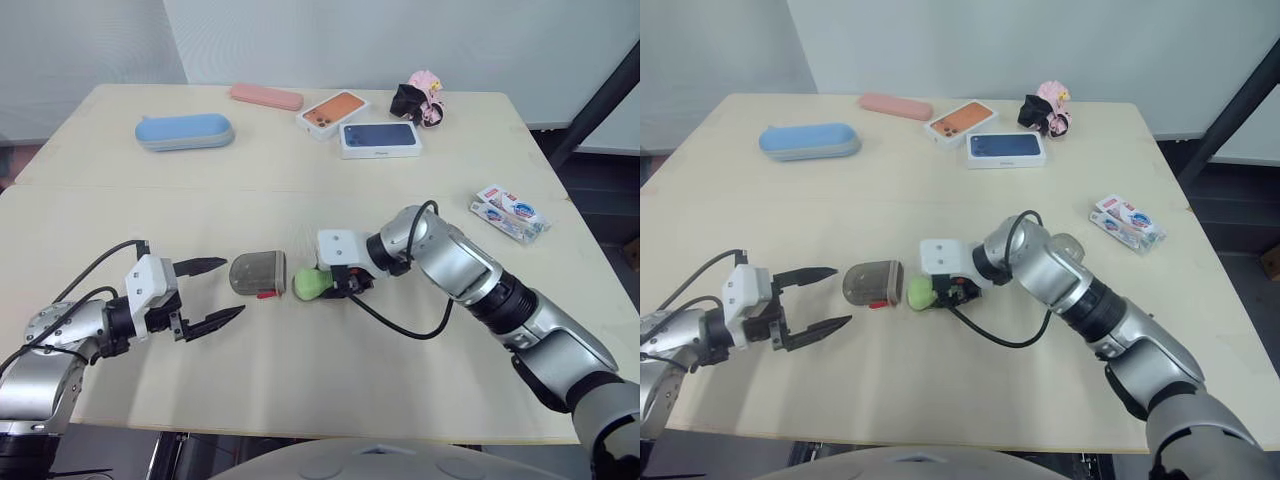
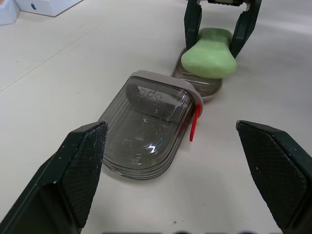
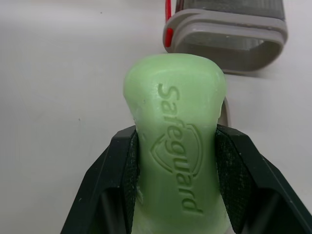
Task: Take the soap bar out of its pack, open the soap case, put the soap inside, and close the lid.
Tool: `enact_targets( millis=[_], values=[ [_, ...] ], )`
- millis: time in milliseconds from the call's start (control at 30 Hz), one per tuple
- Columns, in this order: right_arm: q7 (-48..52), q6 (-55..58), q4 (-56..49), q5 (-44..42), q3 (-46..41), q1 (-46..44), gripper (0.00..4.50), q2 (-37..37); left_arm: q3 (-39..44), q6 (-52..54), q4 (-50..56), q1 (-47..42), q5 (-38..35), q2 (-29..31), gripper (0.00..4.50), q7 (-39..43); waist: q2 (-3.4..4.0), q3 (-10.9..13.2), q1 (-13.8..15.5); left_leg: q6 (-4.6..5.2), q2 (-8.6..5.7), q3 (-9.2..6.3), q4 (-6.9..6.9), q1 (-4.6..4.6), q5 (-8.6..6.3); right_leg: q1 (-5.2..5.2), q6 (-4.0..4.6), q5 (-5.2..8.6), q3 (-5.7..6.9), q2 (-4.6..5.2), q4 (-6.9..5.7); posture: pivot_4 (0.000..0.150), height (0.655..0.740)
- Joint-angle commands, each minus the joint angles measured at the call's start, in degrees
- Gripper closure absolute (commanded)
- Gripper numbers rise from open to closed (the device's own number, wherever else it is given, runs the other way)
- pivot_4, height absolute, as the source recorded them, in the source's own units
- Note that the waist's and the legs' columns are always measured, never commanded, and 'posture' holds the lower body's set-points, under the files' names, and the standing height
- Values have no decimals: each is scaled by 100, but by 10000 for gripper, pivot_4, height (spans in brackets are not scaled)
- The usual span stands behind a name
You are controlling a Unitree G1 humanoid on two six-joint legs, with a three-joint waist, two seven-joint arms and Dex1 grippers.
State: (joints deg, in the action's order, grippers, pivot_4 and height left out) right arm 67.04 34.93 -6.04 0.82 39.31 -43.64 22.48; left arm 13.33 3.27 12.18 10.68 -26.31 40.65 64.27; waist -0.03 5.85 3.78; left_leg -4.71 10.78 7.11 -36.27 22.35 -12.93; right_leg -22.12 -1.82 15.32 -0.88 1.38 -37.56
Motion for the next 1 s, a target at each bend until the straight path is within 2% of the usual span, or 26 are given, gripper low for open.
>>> enact_targets(
  millis=[33, 67, 133, 267, 300, 600, 700, 767, 1000],
  values=[
    [-11, -119, -61, 46, -36, -113, 27357, -20, 81, -38, 102, 17, 4, 98, 0, -12, 0, 0, 2, 0, 0, 0, 0, 0, 0, 0, 0, 0, 0, 0, 0, 1500, 7400],
    [-32, -146, -32, 59, -33, -124, 27357, -40, 84, -43, 107, 28, 8, 97, 0, -19, 0, 0, 2, 0, 0, 0, 0, 0, 0, 0, 0, 0, 0, 0, 0, 1500, 7400],
    [-49, -191, 26, 79, -24, -158, 17222, -63, 86, -49, 125, 55, 14, 91, 0, -33, 0, 0, -1, 0, 0, 0, 0, -1, 0, 0, 0, 0, 0, 0, -1, 1500, 7400],
    [-130, -470, 208, 181, -64, -248, 5267, -113, 86, -53, 163, 90, 21, 73, 0, -80, 0, 0, -5, 0, 0, 0, 0, -1, 0, 0, 0, 0, -1, 0, -2, 1500, 7400],
    [-131, -507, 236, 180, -83, -264, 1090, -119, 84, -53, 165, 90, 21, 73, 0, -90, 0, 0, -4, 0, 0, 0, 0, -1, 0, 0, 0, 0, 0, 0, -2, 1500, 7400],
    [-190, -622, 25, -64, -627, -118, 490, 126, 56, -83, 157, 113, 51, 88, 0, -127, -1, 0, 3, 0, 0, 0, -1, 0, 0, 0, 0, 0, 0, 0, -3, 1500, 7400],
    [-114, -294, -402, -991, -1524, 583, 490, 185, -23, -271, 33, 2, 225, 180, 0, -34, -8, -5, 41, 0, 0, -1, 0, 0, 0, 1, 0, 0, 0, 0, -2, 1500, 7400],
    [207, -560, -494, -1458, -2046, 1110, 490, 477, -74, -377, -162, -211, 364, 301, 0, 51, -12, -7, 107, 0, 0, -2, 1, 2, -2, 2, 0, 0, 0, 0, 0, 1500, 7400],
    [919, -2468, -45, -2195, -3230, 2752, 490, 946, -555, -411, -971, -1198, 609, 725, 0, 616, -14, -9, 68, 1, -6, -3, 0, 0, -1, 3, 0, 0, 2, 10, -1, 1500, 7400]
  ],
)
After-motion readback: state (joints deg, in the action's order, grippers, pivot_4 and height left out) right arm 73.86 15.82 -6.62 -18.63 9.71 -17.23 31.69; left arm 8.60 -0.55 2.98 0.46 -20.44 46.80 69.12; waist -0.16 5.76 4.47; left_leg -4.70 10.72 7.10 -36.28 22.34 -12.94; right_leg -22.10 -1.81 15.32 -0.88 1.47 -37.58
